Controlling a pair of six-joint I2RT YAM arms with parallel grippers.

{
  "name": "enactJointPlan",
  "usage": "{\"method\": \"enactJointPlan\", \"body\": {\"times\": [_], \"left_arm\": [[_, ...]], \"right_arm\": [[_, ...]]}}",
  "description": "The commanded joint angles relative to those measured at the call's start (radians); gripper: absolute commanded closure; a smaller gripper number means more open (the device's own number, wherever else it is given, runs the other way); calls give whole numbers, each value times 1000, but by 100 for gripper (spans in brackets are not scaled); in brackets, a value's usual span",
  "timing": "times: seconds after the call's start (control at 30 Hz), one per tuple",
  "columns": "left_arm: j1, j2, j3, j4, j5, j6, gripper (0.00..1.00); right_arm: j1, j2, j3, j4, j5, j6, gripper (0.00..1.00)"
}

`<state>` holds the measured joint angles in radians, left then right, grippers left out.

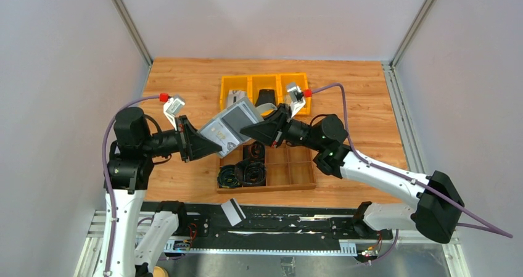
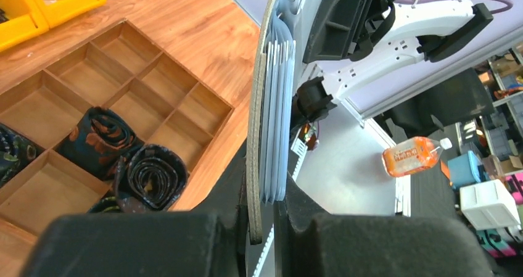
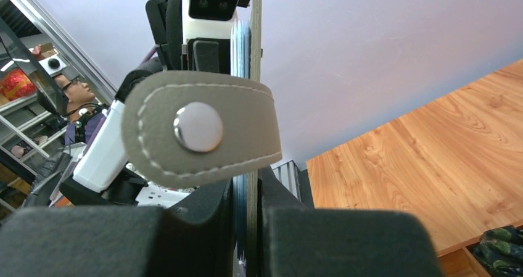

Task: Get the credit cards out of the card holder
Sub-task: Remove the credit card from the card holder.

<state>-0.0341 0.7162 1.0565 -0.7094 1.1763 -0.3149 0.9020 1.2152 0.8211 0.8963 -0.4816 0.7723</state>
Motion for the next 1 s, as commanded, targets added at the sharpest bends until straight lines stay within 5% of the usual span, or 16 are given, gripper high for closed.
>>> {"method": "enactJointPlan", "body": {"times": [0.0,0.23,0.57,0.87,0.97], "left_arm": [[2,-60,-53,239,-23,-171,100],[1,14,8,-12,-38,35,100],[-2,101,118,-318,-174,409,100],[-29,121,143,-411,-217,545,100],[-30,121,148,-437,-216,576,100]], "right_arm": [[26,-19,23,-32,21,-41,80],[11,-5,223,-457,-117,-306,42],[-24,92,519,-977,-156,-639,32],[-29,200,621,-1088,-238,-659,31],[-29,207,613,-1078,-249,-656,41]]}}
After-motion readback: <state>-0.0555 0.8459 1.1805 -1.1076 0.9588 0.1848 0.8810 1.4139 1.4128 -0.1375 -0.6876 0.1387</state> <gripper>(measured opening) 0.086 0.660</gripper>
